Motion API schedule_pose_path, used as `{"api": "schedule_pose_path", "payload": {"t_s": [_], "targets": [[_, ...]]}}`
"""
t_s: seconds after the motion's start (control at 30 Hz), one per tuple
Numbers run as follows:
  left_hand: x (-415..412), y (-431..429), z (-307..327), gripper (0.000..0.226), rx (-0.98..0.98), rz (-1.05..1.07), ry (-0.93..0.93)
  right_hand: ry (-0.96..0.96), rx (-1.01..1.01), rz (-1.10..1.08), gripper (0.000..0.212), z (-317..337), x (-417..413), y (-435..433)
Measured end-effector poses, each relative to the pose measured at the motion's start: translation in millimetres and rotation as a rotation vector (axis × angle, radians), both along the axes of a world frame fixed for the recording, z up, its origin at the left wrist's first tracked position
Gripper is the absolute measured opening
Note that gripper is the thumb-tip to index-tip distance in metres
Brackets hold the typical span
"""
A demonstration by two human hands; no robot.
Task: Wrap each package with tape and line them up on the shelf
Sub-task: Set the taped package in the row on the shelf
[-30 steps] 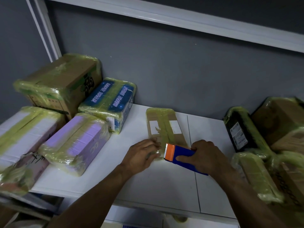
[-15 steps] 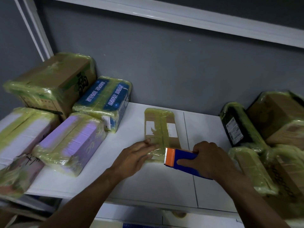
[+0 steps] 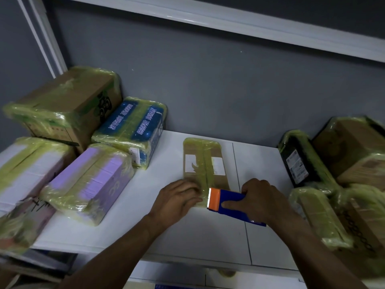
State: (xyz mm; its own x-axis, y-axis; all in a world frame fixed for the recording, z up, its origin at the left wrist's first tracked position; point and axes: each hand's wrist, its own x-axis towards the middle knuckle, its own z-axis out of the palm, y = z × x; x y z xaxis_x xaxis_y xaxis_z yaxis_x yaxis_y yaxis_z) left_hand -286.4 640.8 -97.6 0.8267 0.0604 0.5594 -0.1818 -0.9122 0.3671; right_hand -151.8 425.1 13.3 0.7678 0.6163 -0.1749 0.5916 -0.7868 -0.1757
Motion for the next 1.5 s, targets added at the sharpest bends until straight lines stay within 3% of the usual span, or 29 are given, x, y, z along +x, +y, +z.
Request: {"api": "schedule_pose_path", "payload": {"t_s": [0.17,0.47,0.73,1.07,1.3,1.5], "targets": [[-2.5,-6.2,-1.9,0.027,0.061,0.026,-0.090,-0.001,0.019,0.000,0.063,-5.3,-3.9,-2.1],[-3.2,8.5,8.2,0.040,0.091,-0.094,-0.076,0.121,0.069,0.033,0.058,1.4,-16.0,-13.4],[-7.3,11.7,4.3,0.039,-0.012,-0.125,-0.025,0.102,0.047,-0.023,0.058,12.3,-16.4,-31.6],[-6.4,0.6,-9.0,0.050,0.085,-0.108,-0.032,0.094,0.065,-0.073,0.073,-0.1,-9.8,-26.2],[4.9,-5.2,-8.6,0.028,0.059,-0.026,-0.040,0.125,0.042,-0.085,0.072,-3.3,-7.6,-24.9],[14.1,0.2,-12.5,0.021,0.084,-0.116,-0.078,0.152,0.038,-0.118,0.067,-5.0,-11.8,-26.9]]}}
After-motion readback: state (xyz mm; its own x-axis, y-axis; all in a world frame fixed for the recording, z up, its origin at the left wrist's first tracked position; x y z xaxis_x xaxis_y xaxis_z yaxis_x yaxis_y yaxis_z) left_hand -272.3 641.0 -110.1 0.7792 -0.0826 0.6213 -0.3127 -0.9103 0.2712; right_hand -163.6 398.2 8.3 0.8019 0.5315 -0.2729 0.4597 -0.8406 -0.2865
